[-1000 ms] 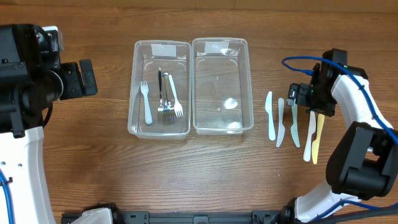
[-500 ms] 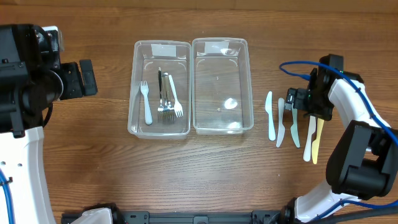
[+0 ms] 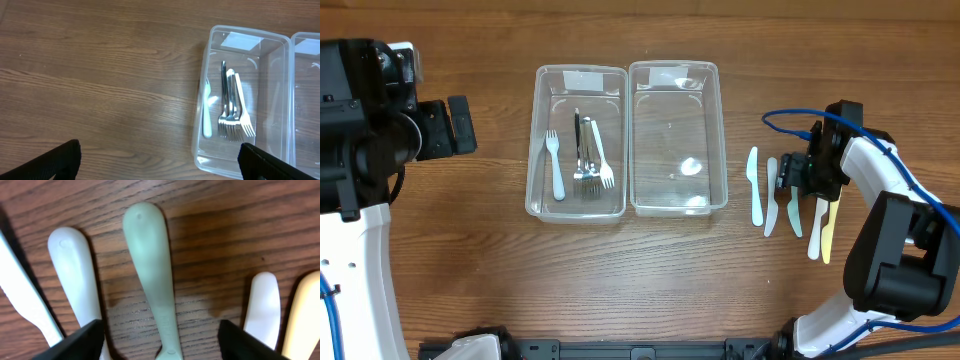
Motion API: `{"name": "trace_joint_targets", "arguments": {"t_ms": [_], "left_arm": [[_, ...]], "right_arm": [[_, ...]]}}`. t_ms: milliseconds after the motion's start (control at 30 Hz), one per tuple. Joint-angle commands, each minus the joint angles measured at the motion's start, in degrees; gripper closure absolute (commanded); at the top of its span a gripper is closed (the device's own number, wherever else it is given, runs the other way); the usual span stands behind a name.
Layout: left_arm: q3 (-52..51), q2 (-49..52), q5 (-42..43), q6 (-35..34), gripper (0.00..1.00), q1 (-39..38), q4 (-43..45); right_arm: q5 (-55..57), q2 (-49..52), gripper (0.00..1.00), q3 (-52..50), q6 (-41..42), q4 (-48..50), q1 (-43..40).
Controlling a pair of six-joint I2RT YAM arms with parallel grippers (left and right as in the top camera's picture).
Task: Pack container
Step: 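Lower the right gripper over the pale blue plastic knife handle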
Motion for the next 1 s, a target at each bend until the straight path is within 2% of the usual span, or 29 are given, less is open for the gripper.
{"name": "trace_joint_targets", "arguments": {"t_ms": [0,67,400,600,700,800,967], "left_arm": [[-0.6,0.3,0.7,1.3,0.00,0.6,0.0],[-0.6,0.3,0.7,1.3,0.00,0.6,0.0],[-0.6,0.3,0.7,1.3,0.00,0.6,0.0],[-0.6,0.3,0.7,1.3,0.00,0.6,-0.1],[-0.6,0.3,0.7,1.3,0.00,0.6,-0.1],[-0.6,0.3,0.9,1.3,0.00,0.6,-0.1],[-0.6,0.3,1.1,1.3,0.00,0.6,-0.1]], "right_arm": [[-0.5,0.5,0.33,-0.5,0.2,0.2,0.3],[-0.5,0.5,0.37,-0.6,0.2,0.3,0.3],[-0.2,0.5,0.36,-3.0,0.4,2.0,0.3],[-0.1,0.5,0.47,-3.0,0.4,2.3,0.3],[-0.1,0.5,0.57,-3.0,0.4,2.4,0.3],[-0.1,0.5,0.59,-3.0,0.4,2.4,0.3],[-0.1,0.5,0.69,-3.0,0.4,2.7,0.3]]}}
